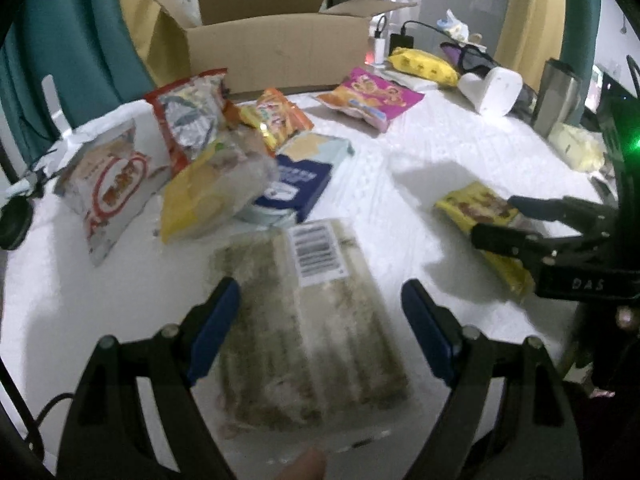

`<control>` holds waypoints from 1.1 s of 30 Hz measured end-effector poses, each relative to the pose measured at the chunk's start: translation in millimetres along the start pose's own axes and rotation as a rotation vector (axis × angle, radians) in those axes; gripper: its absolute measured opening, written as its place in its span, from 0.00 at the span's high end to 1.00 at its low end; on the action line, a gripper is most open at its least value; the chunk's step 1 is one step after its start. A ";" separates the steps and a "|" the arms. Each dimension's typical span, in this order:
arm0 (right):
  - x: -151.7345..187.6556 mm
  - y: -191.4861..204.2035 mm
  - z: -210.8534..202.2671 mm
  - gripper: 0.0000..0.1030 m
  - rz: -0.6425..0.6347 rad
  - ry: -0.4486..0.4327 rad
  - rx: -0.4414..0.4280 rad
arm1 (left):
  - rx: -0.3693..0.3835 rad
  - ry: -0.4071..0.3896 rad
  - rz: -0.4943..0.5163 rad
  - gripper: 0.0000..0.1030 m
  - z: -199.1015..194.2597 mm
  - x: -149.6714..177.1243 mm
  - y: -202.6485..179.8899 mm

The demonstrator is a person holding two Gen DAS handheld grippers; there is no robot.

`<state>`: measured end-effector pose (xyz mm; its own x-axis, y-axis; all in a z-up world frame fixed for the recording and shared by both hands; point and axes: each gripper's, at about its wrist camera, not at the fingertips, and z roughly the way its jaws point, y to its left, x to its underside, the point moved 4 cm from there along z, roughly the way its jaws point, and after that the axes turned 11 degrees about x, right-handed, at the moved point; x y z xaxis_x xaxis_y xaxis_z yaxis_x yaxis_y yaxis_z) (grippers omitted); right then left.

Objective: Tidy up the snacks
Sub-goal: 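Grasp the clear bread packet with the left tool while the right tool grasps the yellow noodle-snack bag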

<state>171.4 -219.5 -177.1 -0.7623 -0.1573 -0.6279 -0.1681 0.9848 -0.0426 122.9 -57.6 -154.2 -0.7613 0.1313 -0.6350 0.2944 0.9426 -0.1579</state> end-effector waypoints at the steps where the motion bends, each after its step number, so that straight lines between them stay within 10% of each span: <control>1: 1.3 0.8 0.0 0.19 -0.008 -0.001 0.005 | -0.013 -0.003 0.001 0.18 -1.1 0.6 1.5; 11: 8.7 5.3 0.2 0.18 -0.063 -0.035 0.039 | 0.013 0.009 -0.055 0.04 9.9 14.0 19.8; 20: 8.8 0.5 -2.3 0.27 -0.052 -0.029 0.028 | 0.068 0.008 -0.015 0.14 7.5 13.5 7.5; 33: -33.6 2.0 -22.5 0.39 -0.026 -0.120 -0.044 | 0.118 -0.174 0.056 0.16 -29.5 -39.2 -1.7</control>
<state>182.5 -213.9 -138.6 -0.6779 -0.1700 -0.7153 -0.2155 0.9761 -0.0277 135.2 -55.3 -106.7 -0.6336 0.1181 -0.7646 0.4067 0.8916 -0.1992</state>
